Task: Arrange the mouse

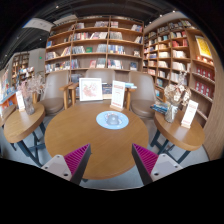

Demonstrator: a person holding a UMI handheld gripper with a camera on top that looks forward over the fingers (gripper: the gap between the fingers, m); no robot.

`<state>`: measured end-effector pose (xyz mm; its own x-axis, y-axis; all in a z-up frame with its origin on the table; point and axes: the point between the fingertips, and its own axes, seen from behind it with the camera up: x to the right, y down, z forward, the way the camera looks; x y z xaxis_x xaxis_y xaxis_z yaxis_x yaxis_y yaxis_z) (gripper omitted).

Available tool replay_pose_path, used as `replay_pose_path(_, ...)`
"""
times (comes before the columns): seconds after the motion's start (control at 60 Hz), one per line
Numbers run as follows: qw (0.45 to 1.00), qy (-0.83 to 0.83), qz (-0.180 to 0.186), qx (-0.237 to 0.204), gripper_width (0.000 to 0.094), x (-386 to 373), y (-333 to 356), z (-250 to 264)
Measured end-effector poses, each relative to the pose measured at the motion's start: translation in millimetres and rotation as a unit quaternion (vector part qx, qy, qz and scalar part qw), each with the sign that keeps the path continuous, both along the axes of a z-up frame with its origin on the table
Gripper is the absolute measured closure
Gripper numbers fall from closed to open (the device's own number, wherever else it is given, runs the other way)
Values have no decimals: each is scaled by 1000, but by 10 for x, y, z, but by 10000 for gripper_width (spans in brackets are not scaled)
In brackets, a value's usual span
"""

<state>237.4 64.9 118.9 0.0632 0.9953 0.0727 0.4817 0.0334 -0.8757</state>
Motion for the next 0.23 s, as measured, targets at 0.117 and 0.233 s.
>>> replay_pose_path(0.117,1000,2,5,5,83,108,-3,-17)
replay_pose_path(0.233,1000,9,-6,14,87,144,64,11)
